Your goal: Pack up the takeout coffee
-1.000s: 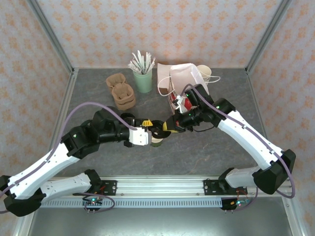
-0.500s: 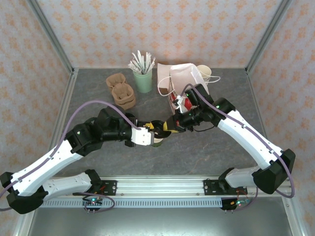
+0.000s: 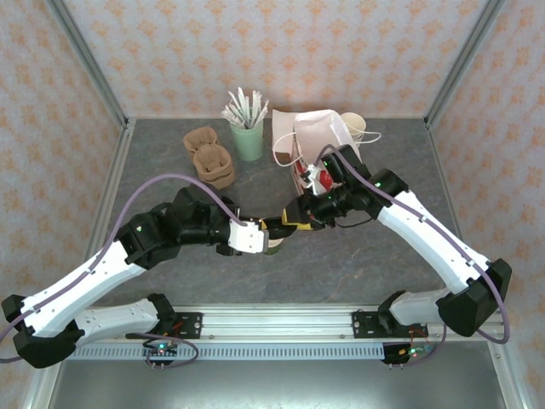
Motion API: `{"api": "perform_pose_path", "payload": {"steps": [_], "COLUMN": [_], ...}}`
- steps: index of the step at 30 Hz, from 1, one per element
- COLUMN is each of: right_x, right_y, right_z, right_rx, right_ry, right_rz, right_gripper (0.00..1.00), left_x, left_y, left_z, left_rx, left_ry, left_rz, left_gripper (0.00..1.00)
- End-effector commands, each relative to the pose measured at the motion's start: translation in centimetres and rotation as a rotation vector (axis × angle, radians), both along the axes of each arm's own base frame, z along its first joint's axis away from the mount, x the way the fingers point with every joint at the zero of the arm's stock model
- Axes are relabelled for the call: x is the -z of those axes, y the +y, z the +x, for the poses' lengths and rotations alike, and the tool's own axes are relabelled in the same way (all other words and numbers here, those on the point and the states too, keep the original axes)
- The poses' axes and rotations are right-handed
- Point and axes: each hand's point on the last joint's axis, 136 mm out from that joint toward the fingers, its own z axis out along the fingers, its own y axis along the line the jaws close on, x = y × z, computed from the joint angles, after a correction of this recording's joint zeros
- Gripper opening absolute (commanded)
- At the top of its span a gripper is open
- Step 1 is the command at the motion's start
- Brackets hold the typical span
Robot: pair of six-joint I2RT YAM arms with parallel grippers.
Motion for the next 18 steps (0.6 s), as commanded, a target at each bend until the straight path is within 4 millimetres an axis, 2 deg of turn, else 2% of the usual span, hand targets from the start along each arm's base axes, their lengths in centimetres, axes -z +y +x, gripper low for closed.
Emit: {"api": "perform_pose_path", "payload": {"steps": [1, 5, 10, 12, 15, 18], "right_x": [-2.0, -2.6, -3.7, -4.3, -5.1, -5.1], "right_y": [-0.9, -2.7, -5.7, -6.7, -7.2, -7.3], "right_z": [1.0, 2.4, 3.8, 4.0, 3.6, 3.2], "right_rx": [0.062, 0.165, 0.307, 0.349, 0.375, 0.385], "right_ry": [-0.125, -0.228, -0.359, -0.402, -0.445, -0.454], "right_rz": [0.008, -0.058, -0.147, -0.157, -0.121, -0.078], "right_gripper": [0.41, 0.53, 0.56, 0.57, 0.57, 0.56], "left_x": [-0.2, -0.1, -0.2, -0.3, -0.5, -0.5], "left_y": [-0.5, -0.9, -1.1, -0.8, 0.0, 0.5], "left_z": [0.7, 1.0, 1.6, 2.3, 3.5, 4.2], "left_rx": [-0.062, -0.116, -0.200, -0.273, -0.385, -0.484], "left_ry": [0.049, 0.120, 0.252, 0.323, 0.463, 0.607], "left_rz": [-0.058, -0.120, -0.201, -0.247, -0.333, -0.411], "left_gripper": [0.11, 0.09, 0.09, 0.10, 0.10, 0.14]}}
